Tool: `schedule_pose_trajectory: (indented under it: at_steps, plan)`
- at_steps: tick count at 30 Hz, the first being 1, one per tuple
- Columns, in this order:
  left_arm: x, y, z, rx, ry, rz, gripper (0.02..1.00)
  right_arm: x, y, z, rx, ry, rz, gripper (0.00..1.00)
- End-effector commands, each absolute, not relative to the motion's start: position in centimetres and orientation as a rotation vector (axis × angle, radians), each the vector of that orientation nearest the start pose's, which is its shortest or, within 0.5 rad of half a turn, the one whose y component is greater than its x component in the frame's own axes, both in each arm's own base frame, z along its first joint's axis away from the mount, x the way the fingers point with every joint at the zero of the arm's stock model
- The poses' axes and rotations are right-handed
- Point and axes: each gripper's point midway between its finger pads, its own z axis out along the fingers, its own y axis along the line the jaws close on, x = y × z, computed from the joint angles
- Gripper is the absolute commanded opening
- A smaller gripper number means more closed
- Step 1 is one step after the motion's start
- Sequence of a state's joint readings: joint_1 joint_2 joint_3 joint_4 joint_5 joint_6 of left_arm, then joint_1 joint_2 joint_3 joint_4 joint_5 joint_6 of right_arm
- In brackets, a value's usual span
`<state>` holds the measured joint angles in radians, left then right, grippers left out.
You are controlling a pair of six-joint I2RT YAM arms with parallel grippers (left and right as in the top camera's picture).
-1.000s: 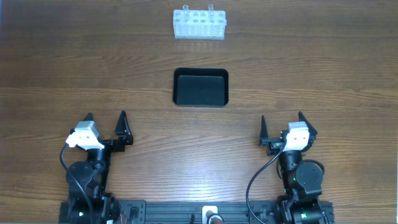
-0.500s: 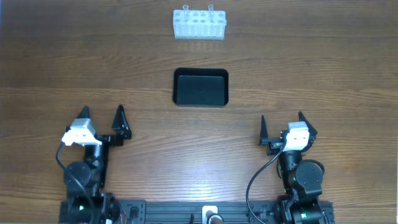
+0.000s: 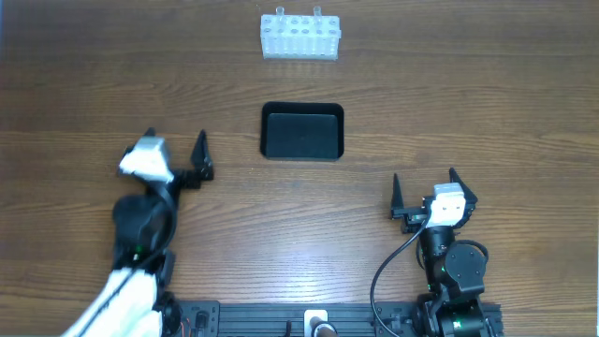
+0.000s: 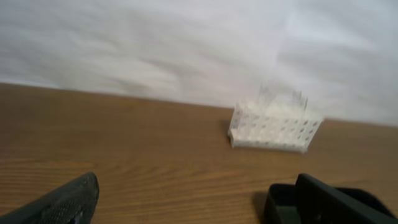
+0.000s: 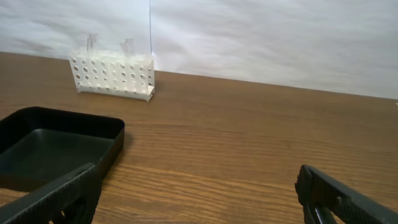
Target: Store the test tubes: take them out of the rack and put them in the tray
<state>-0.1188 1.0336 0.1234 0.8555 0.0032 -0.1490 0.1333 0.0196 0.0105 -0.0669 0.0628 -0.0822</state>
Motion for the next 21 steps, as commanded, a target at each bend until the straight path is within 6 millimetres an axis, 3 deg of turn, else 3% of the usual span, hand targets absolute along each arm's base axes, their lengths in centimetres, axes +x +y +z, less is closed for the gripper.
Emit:
schedule_pose_trajectory:
  at_steps: [1,7,14,21]
  plan:
    - [36.4,-5.3,18.2,0.011,1.644,-0.175,1.000,24.6,1.9,15.5,-0.120,1.648,-0.027,0.991]
    - [41.6,-7.6,18.4,0.038,1.664,-0.197,1.000,24.6,1.9,15.5,-0.120,1.648,-0.027,0.993]
    - [47.6,-11.7,19.0,0.081,1.607,-0.249,1.000,24.6,1.9,15.5,-0.120,1.648,-0.027,0.991]
    - [52.0,-16.3,17.9,0.126,1.571,-0.314,1.000,24.6,1.9,15.5,-0.120,1.648,-0.027,0.991]
